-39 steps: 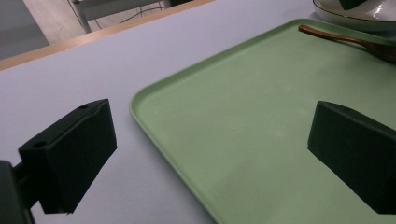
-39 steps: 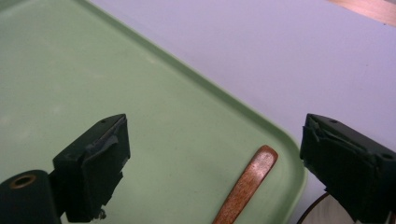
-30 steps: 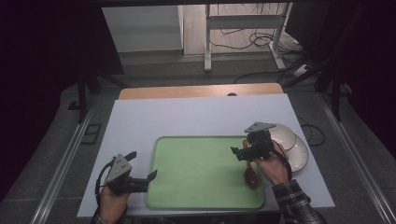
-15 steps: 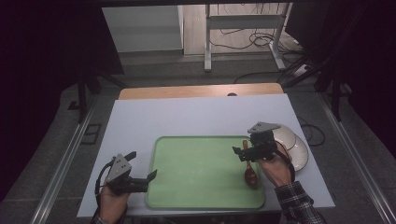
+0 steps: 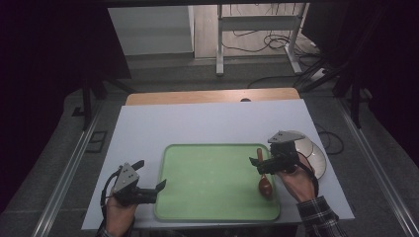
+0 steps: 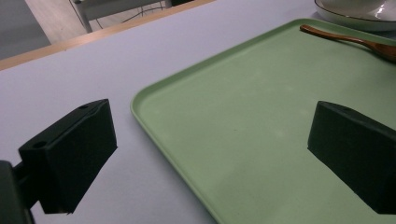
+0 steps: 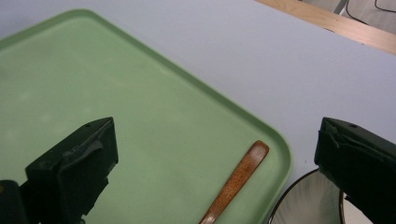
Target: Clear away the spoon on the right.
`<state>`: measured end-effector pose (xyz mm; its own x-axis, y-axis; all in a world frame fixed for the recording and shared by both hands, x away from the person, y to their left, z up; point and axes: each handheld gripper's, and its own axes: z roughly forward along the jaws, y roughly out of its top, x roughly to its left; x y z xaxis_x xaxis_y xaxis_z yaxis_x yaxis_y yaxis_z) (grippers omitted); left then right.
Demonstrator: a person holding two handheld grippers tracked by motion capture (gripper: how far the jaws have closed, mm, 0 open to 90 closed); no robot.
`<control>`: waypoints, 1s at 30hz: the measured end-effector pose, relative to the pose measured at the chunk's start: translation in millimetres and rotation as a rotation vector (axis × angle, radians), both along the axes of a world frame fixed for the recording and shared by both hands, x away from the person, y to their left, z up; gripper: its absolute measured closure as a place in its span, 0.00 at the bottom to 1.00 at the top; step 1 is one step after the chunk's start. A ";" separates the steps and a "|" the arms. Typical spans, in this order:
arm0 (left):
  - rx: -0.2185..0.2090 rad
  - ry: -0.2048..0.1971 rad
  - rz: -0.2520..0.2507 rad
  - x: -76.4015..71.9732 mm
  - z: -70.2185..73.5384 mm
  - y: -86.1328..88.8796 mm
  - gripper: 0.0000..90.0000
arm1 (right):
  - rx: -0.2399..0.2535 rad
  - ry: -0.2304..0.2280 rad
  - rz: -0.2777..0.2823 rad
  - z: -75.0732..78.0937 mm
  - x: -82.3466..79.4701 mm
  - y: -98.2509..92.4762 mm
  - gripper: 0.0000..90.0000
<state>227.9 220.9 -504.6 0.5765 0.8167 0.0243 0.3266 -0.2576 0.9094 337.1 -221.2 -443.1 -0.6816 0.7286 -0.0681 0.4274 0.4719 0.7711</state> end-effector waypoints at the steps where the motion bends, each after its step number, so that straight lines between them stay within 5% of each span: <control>1: 0.000 0.000 0.000 0.0 0.0 0.0 0.01 | 0.004 -0.004 -0.001 0.4 -1.1 -0.5 0.00; 30: -0.009 -0.002 -0.001 -0.2 0.1 0.7 0.01 | 0.030 -0.036 -0.032 4.0 -27.4 -23.2 0.00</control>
<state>227.8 221.6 -504.5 0.5773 0.8164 0.0178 0.3249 -0.2496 0.9122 309.7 -244.4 -439.0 -0.6555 0.7519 -0.0705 0.4133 0.4353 0.7998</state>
